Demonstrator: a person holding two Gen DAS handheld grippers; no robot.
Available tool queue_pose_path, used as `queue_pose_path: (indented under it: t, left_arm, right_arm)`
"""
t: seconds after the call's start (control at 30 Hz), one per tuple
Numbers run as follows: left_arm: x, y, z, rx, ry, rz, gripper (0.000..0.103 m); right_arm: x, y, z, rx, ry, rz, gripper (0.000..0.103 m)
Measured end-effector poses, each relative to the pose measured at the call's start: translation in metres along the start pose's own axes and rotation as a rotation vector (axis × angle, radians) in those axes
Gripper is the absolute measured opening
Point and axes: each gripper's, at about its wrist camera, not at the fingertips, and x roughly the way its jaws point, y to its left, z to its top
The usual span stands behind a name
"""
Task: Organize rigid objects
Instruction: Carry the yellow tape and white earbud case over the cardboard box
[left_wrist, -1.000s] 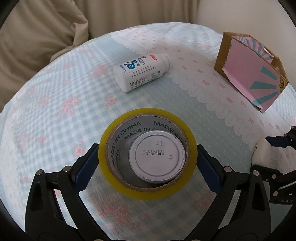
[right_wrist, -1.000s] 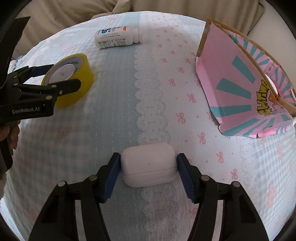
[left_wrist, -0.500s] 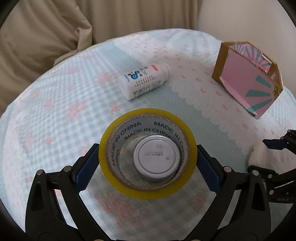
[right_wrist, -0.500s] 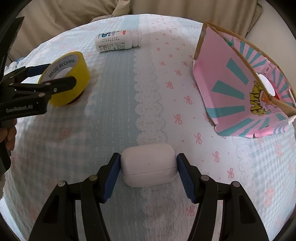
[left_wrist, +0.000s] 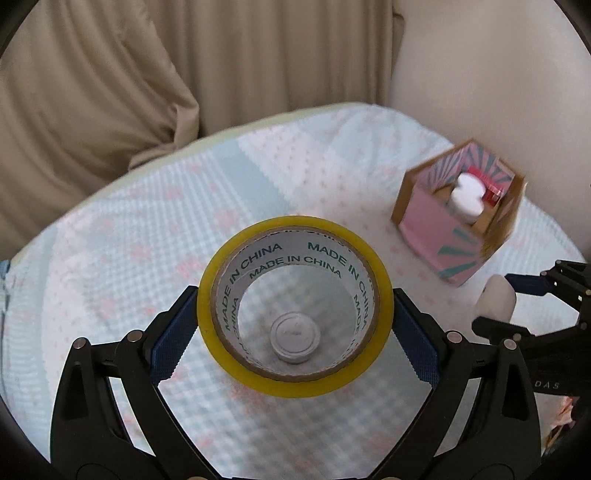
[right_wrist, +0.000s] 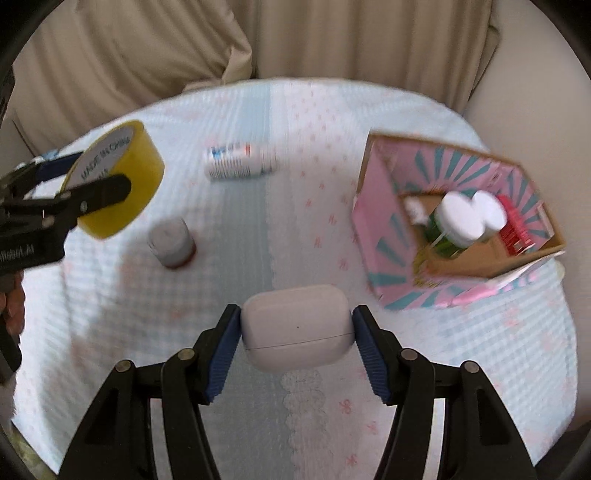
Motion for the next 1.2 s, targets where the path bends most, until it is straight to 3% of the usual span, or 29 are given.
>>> queue_pose_path:
  t: [0.27, 0.6, 0.9, 1.2]
  left_arm:
    - [-0.076, -0.025, 0.056, -0.022, -0.057, -0.030, 0.097]
    - [-0.105, -0.090, 0.122, -0.025, -0.104, -0.056, 0.097]
    - [-0.064, -0.174, 0.168, -0.097, -0.057, -0.073, 0.097]
    - [0.024, -0.234, 0.185, -0.160, 0.063, -0.089, 0.097]
  right_arm:
    - [-0.084, -0.027, 0.056, 0.046, -0.033, 0.030, 0.057]
    - [-0.141, -0.109, 0.096, 0.130, -0.072, 0.020, 0.057]
    - [-0.146, -0.212, 0.123, 0.114, -0.047, 0.041, 0.057]
    - [-0.101, -0.294, 0.136, 0.127, 0.028, 0.075, 0.057]
